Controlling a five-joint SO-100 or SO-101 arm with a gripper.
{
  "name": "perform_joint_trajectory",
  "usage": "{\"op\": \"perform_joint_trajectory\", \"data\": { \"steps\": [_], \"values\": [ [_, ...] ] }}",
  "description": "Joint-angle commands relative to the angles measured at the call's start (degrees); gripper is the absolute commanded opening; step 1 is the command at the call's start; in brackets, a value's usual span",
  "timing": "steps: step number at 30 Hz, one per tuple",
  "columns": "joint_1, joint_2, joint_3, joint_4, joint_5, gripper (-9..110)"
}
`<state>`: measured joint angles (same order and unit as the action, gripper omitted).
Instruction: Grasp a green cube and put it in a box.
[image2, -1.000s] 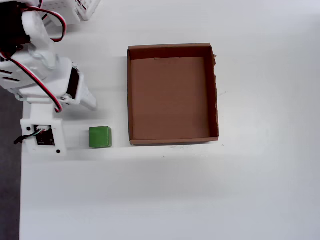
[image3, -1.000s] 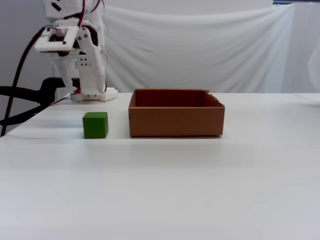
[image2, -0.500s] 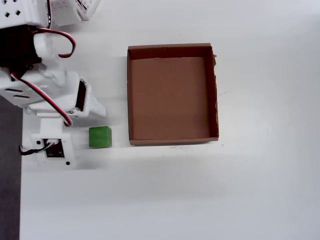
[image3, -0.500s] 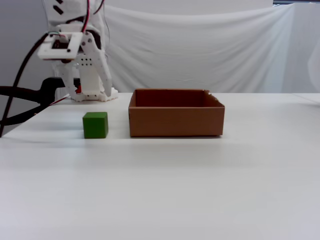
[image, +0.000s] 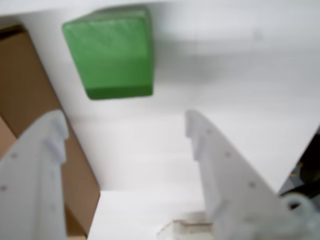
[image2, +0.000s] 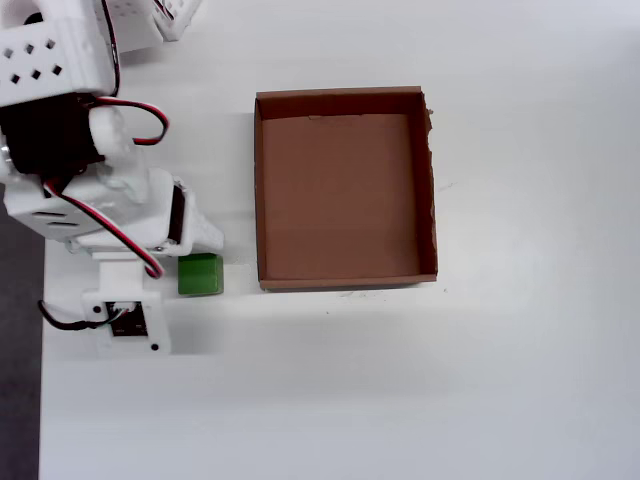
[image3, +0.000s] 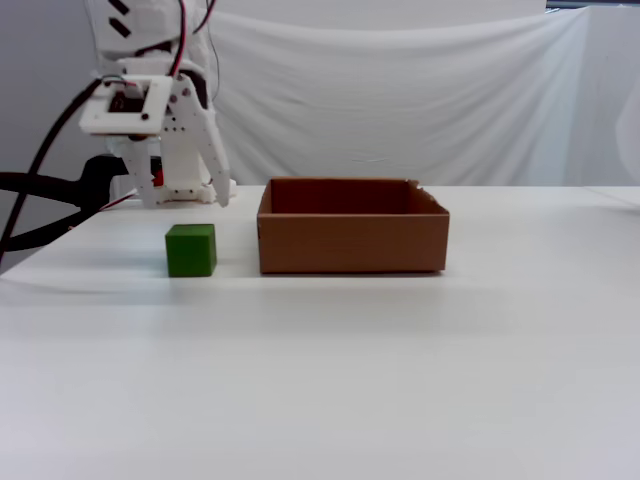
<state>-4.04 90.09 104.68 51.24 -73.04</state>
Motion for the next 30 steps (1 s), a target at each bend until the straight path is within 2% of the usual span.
{"op": "perform_joint_trajectory", "data": {
  "steps": [1,25,30],
  "values": [
    [-0.97,-0.79,-3.08,-2.64,-1.23,31],
    [-3.87,-10.72,-7.21,-5.45,-1.23,30],
    [-3.96,-10.99,-7.29,-5.98,-0.97,27]
  ]
}}
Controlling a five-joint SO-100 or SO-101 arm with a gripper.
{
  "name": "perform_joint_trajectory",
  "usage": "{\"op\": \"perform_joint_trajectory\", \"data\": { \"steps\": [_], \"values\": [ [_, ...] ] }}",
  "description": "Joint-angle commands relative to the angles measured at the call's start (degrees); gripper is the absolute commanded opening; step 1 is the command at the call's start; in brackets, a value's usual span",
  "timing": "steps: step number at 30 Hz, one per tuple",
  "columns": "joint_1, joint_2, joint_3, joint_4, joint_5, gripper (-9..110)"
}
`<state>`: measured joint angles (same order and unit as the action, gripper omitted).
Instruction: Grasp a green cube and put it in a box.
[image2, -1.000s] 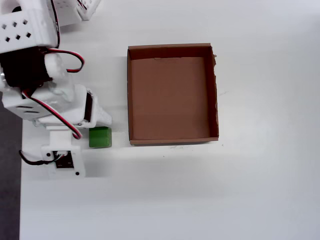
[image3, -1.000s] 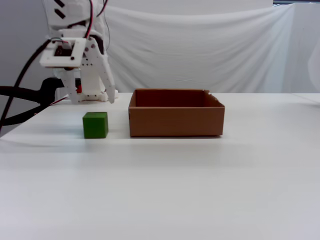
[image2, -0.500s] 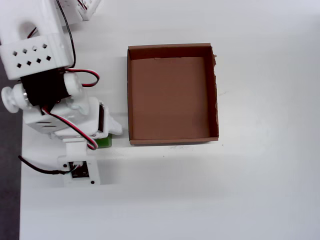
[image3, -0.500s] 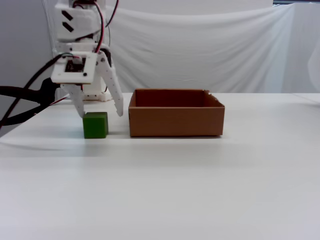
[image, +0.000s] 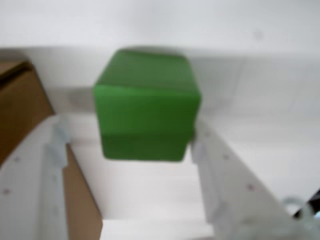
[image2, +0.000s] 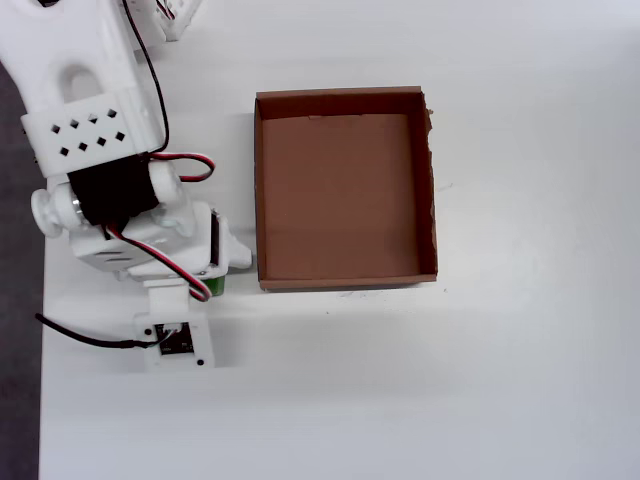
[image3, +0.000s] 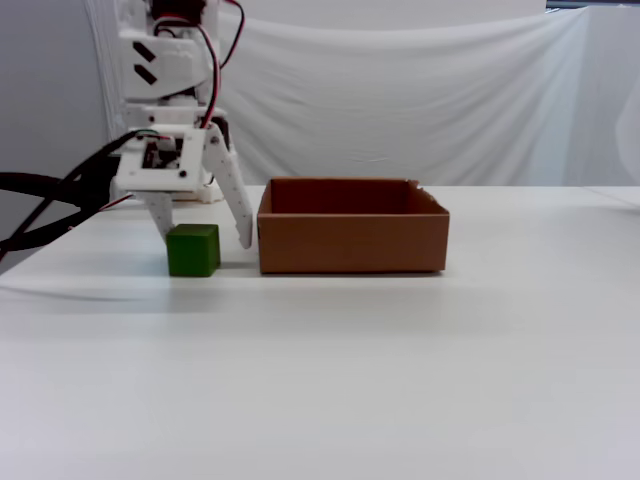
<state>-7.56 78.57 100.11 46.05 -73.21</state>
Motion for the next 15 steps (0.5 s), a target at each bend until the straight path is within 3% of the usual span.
{"op": "perform_joint_trajectory", "data": {
  "steps": [1,15],
  "values": [
    [-0.44,0.62,-2.72,-0.79,-0.62,26],
    [0.09,0.79,-2.72,-0.88,-0.62,22]
  ]
}}
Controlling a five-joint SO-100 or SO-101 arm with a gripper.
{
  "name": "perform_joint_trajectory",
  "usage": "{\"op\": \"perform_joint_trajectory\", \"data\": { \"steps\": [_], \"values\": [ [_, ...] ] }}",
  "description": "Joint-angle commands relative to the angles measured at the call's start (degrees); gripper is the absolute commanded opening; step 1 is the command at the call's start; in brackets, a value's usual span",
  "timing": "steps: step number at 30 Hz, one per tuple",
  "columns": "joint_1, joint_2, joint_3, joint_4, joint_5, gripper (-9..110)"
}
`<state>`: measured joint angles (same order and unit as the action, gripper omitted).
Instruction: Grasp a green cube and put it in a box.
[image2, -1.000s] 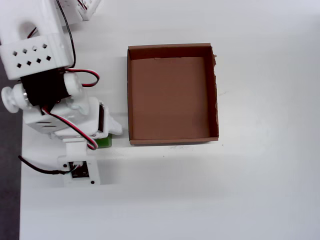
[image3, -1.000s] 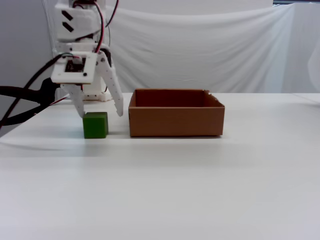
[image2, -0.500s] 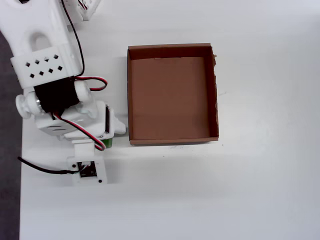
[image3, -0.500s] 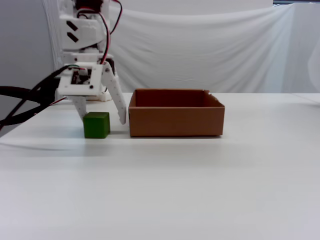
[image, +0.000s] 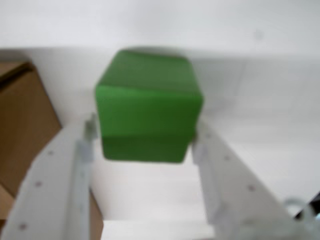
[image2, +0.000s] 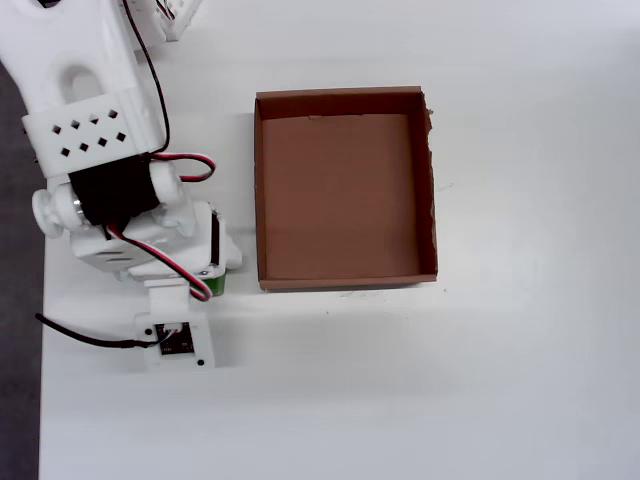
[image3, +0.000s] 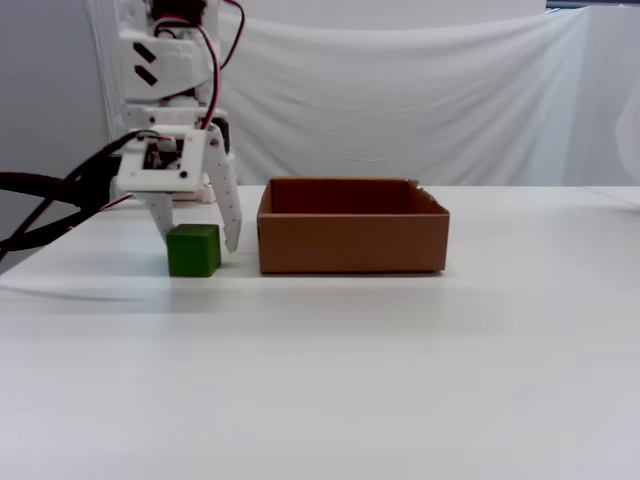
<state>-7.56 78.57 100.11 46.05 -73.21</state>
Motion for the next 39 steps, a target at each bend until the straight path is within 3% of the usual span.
{"op": "perform_joint_trajectory", "data": {
  "steps": [1,39],
  "values": [
    [0.18,0.79,-2.72,-0.88,-0.70,22],
    [0.88,4.92,-1.58,0.88,-0.18,14]
  ]
}}
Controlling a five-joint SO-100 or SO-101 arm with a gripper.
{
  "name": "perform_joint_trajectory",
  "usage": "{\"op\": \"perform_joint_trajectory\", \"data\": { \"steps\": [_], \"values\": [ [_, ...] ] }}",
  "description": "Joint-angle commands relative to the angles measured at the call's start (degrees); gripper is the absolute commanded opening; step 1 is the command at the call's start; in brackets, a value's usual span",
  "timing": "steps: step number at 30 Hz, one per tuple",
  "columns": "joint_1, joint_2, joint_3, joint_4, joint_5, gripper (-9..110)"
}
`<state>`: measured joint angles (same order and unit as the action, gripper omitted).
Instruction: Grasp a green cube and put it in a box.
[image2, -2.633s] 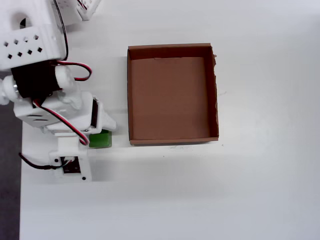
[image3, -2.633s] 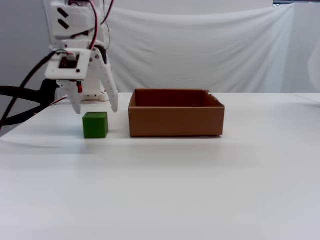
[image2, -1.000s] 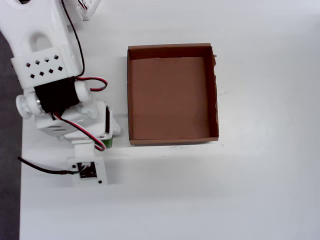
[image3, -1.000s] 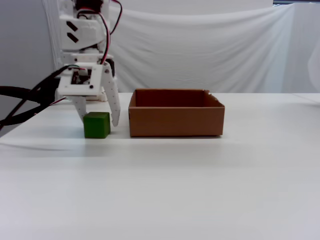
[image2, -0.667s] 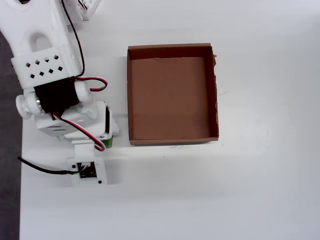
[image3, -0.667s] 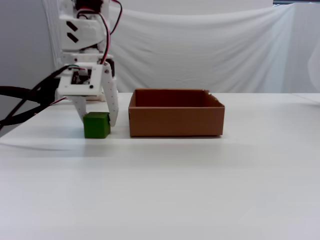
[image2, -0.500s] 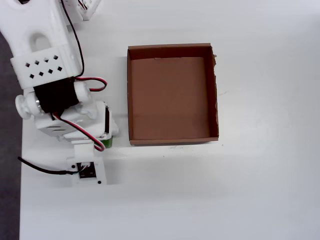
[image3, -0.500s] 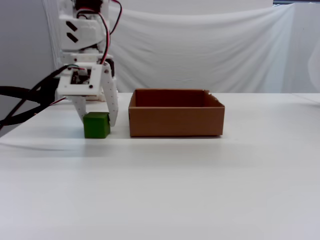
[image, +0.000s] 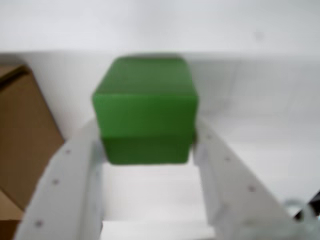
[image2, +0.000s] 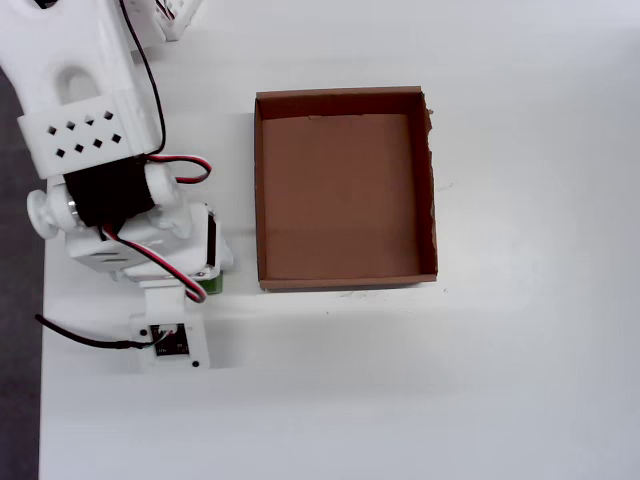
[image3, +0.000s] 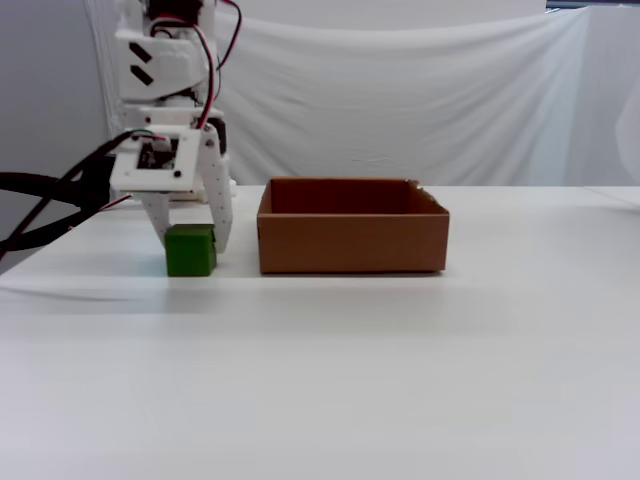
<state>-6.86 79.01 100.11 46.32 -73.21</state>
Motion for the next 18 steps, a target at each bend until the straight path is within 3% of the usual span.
{"op": "perform_joint_trajectory", "data": {
  "steps": [1,18],
  "values": [
    [0.00,5.01,-1.58,0.97,-0.09,14],
    [-7.73,21.01,-2.81,13.01,5.27,13]
  ]
}}
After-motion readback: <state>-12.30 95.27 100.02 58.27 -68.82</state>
